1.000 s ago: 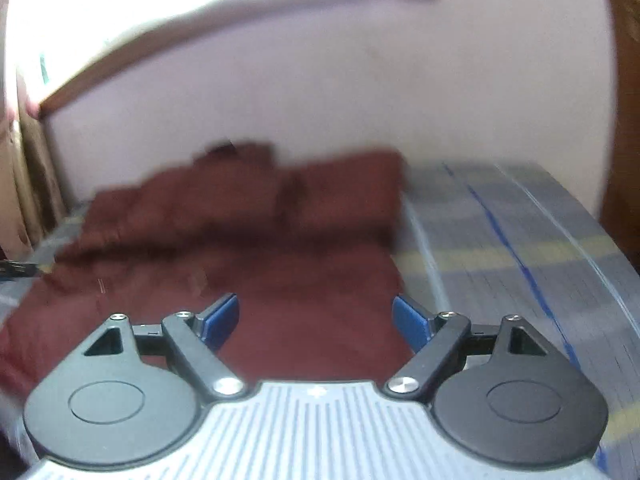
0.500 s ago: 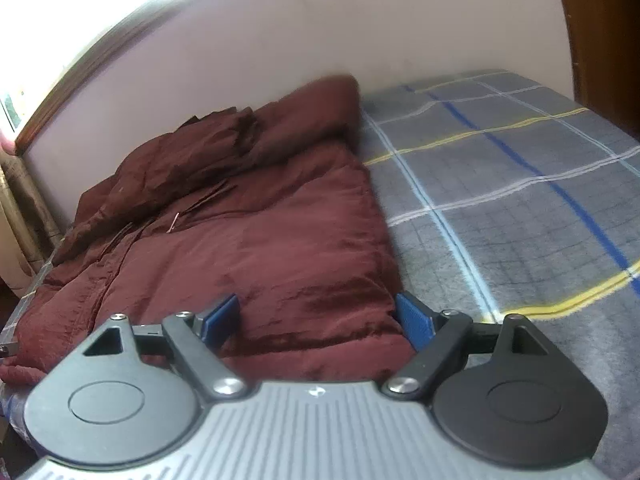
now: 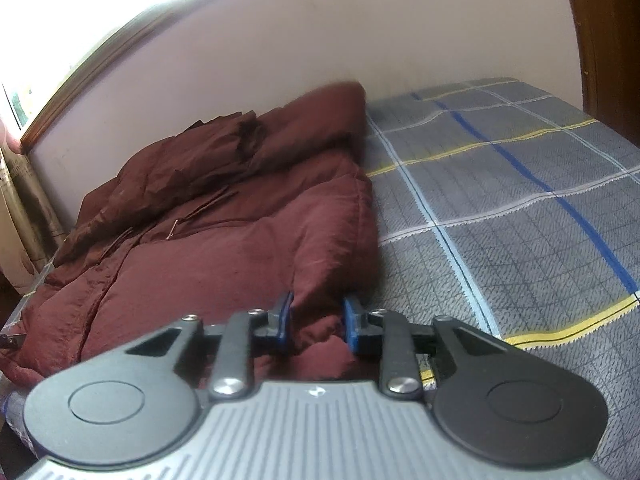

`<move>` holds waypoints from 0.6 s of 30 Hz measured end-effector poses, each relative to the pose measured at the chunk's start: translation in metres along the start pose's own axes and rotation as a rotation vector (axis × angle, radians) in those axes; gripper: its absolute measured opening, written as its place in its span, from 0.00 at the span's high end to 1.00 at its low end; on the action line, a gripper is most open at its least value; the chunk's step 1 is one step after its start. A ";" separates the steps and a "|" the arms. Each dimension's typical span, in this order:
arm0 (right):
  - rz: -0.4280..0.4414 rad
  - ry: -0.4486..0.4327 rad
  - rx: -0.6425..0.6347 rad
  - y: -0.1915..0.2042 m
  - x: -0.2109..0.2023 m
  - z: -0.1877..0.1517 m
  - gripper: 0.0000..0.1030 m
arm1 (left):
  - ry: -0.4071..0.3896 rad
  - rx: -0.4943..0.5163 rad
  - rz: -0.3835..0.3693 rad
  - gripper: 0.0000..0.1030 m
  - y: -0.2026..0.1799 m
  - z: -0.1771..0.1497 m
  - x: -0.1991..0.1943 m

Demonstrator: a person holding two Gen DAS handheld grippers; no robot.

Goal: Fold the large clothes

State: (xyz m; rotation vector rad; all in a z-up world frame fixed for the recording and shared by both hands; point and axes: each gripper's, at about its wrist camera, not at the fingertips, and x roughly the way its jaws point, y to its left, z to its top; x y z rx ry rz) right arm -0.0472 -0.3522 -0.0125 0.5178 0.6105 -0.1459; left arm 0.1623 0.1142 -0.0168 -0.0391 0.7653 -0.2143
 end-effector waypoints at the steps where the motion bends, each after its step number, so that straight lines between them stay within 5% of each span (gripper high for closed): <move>1: -0.004 0.001 0.018 -0.002 0.000 0.000 0.59 | -0.001 0.003 0.003 0.57 0.000 0.000 0.000; 4: 0.003 -0.008 0.063 -0.010 0.000 -0.002 0.40 | -0.010 0.022 0.021 0.46 -0.001 0.000 0.002; 7: 0.016 -0.009 0.070 -0.007 0.001 -0.002 0.31 | -0.017 0.054 0.069 0.00 -0.001 0.000 0.008; 9: 0.026 0.005 0.055 -0.002 0.005 -0.001 0.30 | -0.006 0.012 0.021 0.00 0.010 -0.002 0.017; 10: 0.041 0.017 0.041 0.002 0.007 0.000 0.31 | 0.000 -0.036 -0.012 0.02 0.017 -0.002 0.020; 12: 0.055 0.035 0.012 0.007 0.011 0.001 0.54 | -0.020 -0.050 -0.064 0.24 0.021 -0.001 0.016; 13: 0.066 0.032 0.017 0.007 0.012 0.001 0.67 | -0.016 -0.042 -0.113 0.60 0.020 0.000 0.013; 16: 0.107 0.017 0.067 0.006 0.011 0.001 0.78 | -0.008 -0.065 -0.175 0.78 0.019 0.005 0.004; 18: 0.174 -0.019 0.132 0.001 0.005 0.001 0.80 | -0.039 -0.082 -0.206 0.80 0.023 0.004 -0.005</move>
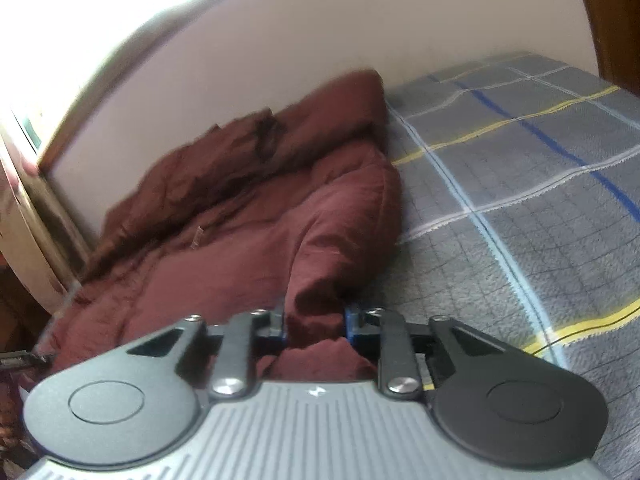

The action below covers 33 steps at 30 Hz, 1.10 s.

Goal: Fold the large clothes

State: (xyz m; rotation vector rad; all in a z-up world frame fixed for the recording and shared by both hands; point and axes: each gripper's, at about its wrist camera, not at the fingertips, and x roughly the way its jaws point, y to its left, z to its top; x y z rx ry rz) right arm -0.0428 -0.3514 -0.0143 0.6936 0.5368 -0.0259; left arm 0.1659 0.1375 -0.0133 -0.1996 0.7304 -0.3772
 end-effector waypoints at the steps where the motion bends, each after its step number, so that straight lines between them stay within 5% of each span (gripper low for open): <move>1: 0.023 -0.018 0.029 -0.002 -0.004 0.001 0.80 | -0.008 -0.021 -0.014 0.80 0.004 -0.001 -0.003; 5: 0.011 0.009 0.044 -0.010 -0.003 0.001 0.78 | -0.003 -0.027 -0.025 0.73 0.012 -0.008 0.002; 9: 0.011 0.053 0.128 -0.023 0.000 -0.002 0.58 | 0.016 0.010 -0.020 0.17 0.007 -0.014 0.008; 10: 0.024 0.048 0.127 -0.024 -0.001 -0.003 0.54 | 0.015 0.023 -0.033 0.09 0.005 -0.016 0.009; 12: 0.026 0.051 0.113 -0.022 0.000 -0.004 0.51 | 0.007 0.063 -0.027 0.11 -0.005 -0.020 0.013; 14: 0.018 0.057 0.075 -0.015 0.005 -0.003 0.52 | -0.001 0.095 -0.023 0.43 -0.013 -0.021 0.015; 17: 0.022 0.066 0.036 -0.008 0.014 -0.002 0.76 | -0.012 0.041 -0.037 0.75 -0.009 -0.016 0.009; 27: 0.168 -0.018 0.140 0.004 -0.033 -0.014 0.81 | -0.067 -0.039 -0.063 0.82 0.000 -0.027 -0.051; 33: 0.242 -0.030 0.267 0.006 -0.086 -0.058 0.81 | -0.056 -0.102 -0.080 0.82 0.012 -0.062 -0.101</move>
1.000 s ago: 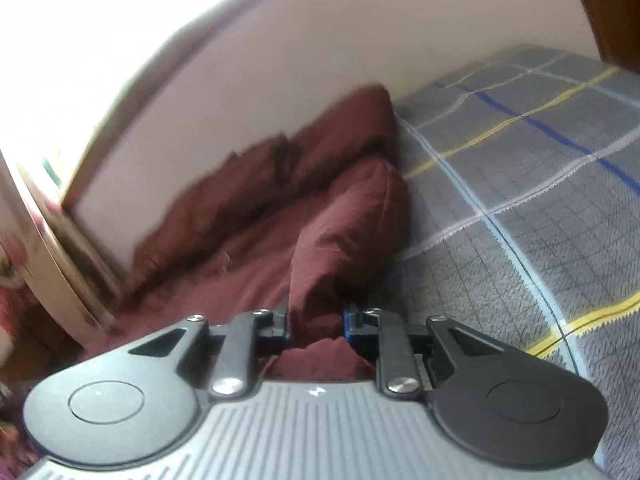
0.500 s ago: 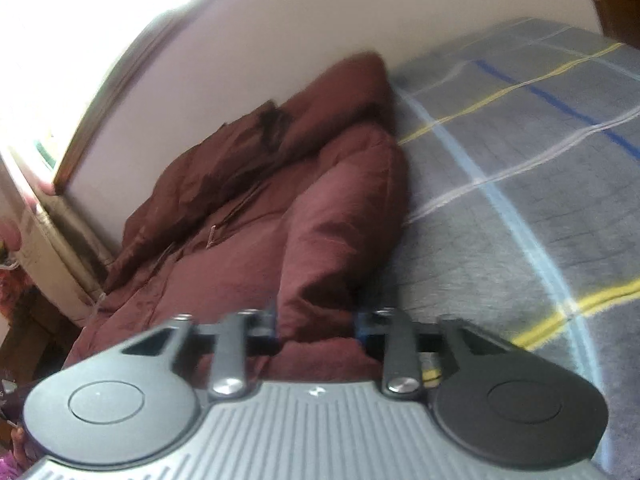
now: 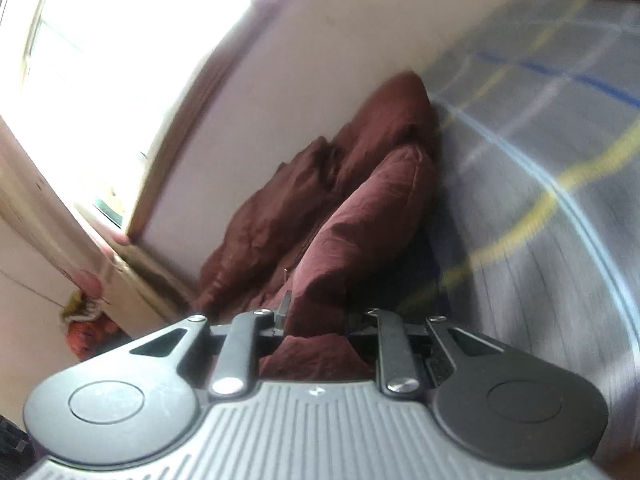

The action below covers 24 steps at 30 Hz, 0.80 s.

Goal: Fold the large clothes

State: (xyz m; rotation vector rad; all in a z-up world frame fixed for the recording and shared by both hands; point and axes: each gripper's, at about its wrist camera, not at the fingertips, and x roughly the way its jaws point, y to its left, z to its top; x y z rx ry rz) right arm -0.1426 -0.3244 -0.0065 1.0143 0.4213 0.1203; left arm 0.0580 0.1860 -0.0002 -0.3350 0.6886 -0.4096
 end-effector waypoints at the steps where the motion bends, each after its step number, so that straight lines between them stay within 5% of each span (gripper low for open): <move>1: 0.011 -0.005 0.026 0.001 -0.009 -0.008 0.81 | -0.001 -0.022 -0.009 0.82 0.002 -0.004 -0.012; 7: 0.129 -0.069 0.194 0.017 -0.060 -0.037 0.80 | -0.080 -0.161 -0.071 0.82 0.000 -0.012 -0.077; 12: 0.208 -0.119 0.245 0.035 -0.055 -0.002 0.80 | -0.166 -0.249 -0.133 0.82 -0.012 0.035 -0.078; 17: 0.241 -0.142 0.312 0.034 -0.022 0.046 0.79 | -0.207 -0.295 -0.146 0.82 -0.021 0.090 -0.037; 24: 0.153 -0.125 0.427 0.009 0.058 0.115 0.77 | -0.162 -0.377 -0.099 0.77 -0.018 0.150 0.064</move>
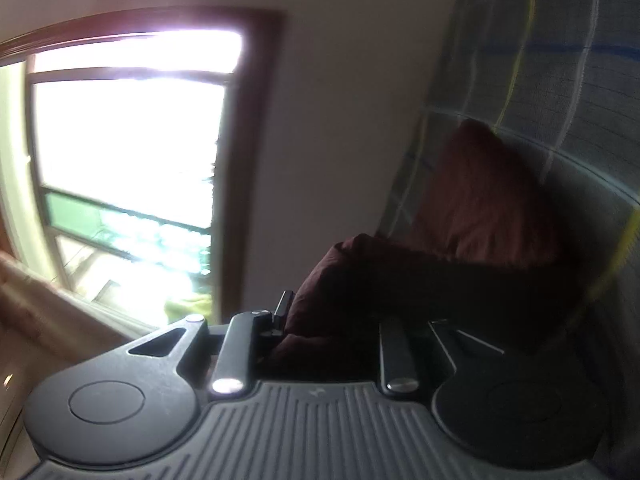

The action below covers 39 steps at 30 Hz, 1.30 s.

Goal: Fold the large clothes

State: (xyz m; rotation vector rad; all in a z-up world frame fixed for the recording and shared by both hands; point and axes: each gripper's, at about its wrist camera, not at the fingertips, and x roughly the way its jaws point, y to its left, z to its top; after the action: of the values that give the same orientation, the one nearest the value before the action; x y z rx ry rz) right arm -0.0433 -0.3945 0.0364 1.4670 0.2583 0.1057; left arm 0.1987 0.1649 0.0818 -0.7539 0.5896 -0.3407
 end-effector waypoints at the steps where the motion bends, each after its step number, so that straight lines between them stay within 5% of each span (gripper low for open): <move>1: -0.016 -0.003 0.018 -0.004 0.012 0.008 0.76 | 0.007 -0.001 0.022 0.76 0.000 0.003 0.017; 6: -0.123 -0.037 0.140 -0.035 0.073 0.046 0.70 | 0.044 -0.010 0.133 0.68 0.014 0.007 0.089; 9: -0.113 -0.030 0.236 -0.059 0.101 0.061 0.63 | 0.034 -0.044 0.131 0.67 0.022 0.006 0.103; 12: -0.010 -0.065 0.292 -0.062 0.096 0.066 0.42 | -0.006 -0.070 0.080 0.35 0.018 0.008 0.097; 13: 0.035 -0.086 0.264 -0.056 0.090 0.064 0.25 | -0.029 -0.061 0.067 0.12 0.016 0.007 0.091; 14: 0.078 -0.112 0.219 -0.049 0.082 0.060 0.15 | -0.053 -0.047 0.068 0.01 0.012 0.007 0.084; 16: 0.129 -0.123 0.122 -0.033 0.069 0.053 0.12 | -0.135 0.012 0.083 0.00 0.001 0.004 0.068; 21: -0.006 -0.058 -0.450 0.039 0.071 0.021 0.14 | -0.136 0.097 0.062 0.01 -0.013 -0.003 0.047; 25: -0.210 0.069 -0.981 0.086 0.117 -0.038 0.58 | -0.131 0.267 0.022 0.20 -0.044 -0.034 0.038; 27: -0.278 0.103 -1.205 0.098 0.147 -0.068 0.67 | -0.146 0.404 -0.001 0.23 -0.068 -0.054 0.038; 32: -0.347 0.127 -1.478 0.113 0.181 -0.105 0.68 | -0.152 0.715 0.036 0.24 -0.118 -0.085 0.083; 39: -0.429 0.196 -1.526 0.091 0.218 -0.087 0.69 | 0.066 0.718 0.222 0.30 -0.099 -0.065 0.180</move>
State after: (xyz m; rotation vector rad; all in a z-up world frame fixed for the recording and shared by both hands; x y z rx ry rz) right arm 0.1548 -0.2515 0.0959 -0.1290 0.4891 0.0631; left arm 0.2925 -0.0254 0.0481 0.0128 0.5552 -0.3416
